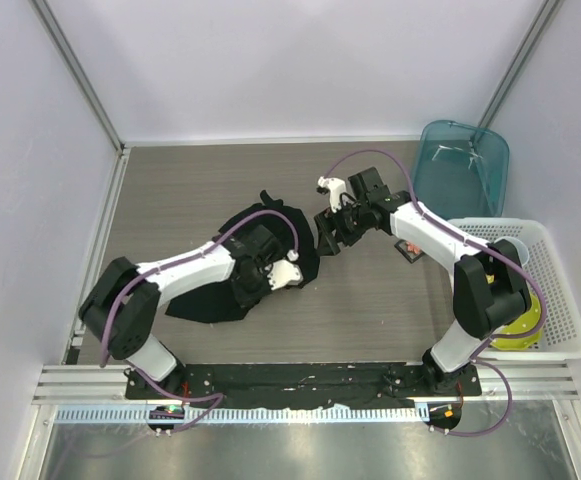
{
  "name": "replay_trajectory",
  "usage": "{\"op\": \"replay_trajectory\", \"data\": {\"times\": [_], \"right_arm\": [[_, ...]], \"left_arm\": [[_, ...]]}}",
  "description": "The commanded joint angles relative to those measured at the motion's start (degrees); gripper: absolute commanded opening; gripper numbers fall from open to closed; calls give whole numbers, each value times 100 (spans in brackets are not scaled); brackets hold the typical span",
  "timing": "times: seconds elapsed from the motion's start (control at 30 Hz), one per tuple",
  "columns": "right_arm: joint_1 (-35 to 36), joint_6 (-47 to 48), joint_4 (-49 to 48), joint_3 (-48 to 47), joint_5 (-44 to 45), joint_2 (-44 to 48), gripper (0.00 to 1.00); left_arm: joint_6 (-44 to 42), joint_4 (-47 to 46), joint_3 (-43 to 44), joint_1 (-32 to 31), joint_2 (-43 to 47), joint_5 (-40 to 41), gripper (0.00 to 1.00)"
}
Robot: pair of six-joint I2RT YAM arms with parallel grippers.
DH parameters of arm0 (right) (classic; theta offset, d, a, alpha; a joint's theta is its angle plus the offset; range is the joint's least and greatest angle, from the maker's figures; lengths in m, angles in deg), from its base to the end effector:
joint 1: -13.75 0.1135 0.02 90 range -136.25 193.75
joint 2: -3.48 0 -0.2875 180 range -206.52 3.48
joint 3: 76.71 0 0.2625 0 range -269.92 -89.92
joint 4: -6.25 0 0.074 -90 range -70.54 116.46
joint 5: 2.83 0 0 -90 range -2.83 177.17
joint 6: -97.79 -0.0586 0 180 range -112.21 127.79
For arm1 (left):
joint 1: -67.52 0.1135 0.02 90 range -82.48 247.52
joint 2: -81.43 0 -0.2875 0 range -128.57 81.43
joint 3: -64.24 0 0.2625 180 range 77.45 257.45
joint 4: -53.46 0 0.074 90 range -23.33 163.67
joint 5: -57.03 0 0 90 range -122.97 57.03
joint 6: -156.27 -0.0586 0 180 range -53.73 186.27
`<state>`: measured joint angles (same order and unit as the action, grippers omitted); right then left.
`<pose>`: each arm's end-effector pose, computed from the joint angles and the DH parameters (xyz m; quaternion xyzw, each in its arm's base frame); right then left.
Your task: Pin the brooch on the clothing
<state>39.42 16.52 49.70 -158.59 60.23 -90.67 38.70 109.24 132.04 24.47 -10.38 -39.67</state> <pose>0.3206 0.1835 0.2401 -0.3404 0.8674 0.2624 0.2507 0.2089 -0.2045 0.1639 0.5790 0.8084 -0.0696 0.0802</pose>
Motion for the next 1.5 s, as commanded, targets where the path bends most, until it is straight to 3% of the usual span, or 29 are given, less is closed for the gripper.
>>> {"op": "replay_trajectory", "data": {"times": [0.0,0.13,0.23,0.4,0.5,0.63,0.8,0.97,1.03,1.07,1.1,1.2,1.23,1.37,1.47], "right_arm": [[-45,120,-141,-165,-110,204,74],[51,111,-290,-279,-110,151,73],[210,120,-378,-419,13,20,72],[842,190,-563,-630,531,-313,73],[1264,225,-694,-771,812,-481,74],[1765,261,-923,-972,1427,-858,78],[2029,217,-695,-1448,1551,-1404,81],[2398,348,-651,-1238,1806,-1641,83],[2547,401,-590,-1062,2042,-1651,78],[2566,436,-546,-1018,2087,-1651,69],[2566,480,-371,-1026,2114,-1598,43],[2452,717,365,-1149,1948,-1152,6],[2399,787,508,-1106,1877,-984,1],[1995,1129,1027,-483,1604,52,1],[1285,1288,1396,-69,1350,520,2]], "left_arm": [[164,664,465,960,935,-1258,0],[498,666,719,2377,1919,-1782,0],[647,692,799,3406,2035,-2106,0],[1008,657,782,4811,1466,-2484,0],[1254,613,843,5331,938,-2828,0],[1395,525,905,5614,472,-3039,0],[1465,349,887,5649,261,-2890,0],[1465,314,870,5667,190,-2872,0],[1474,305,861,5667,172,-2828,0],[1465,305,869,5667,190,-2811,0],[1457,305,869,5667,190,-2784,0],[1378,349,887,5685,234,-2688,0],[1316,366,887,5702,242,-2618,0],[1158,366,861,5799,304,-2460,0],[1044,340,808,5808,330,-2345,0]]}}
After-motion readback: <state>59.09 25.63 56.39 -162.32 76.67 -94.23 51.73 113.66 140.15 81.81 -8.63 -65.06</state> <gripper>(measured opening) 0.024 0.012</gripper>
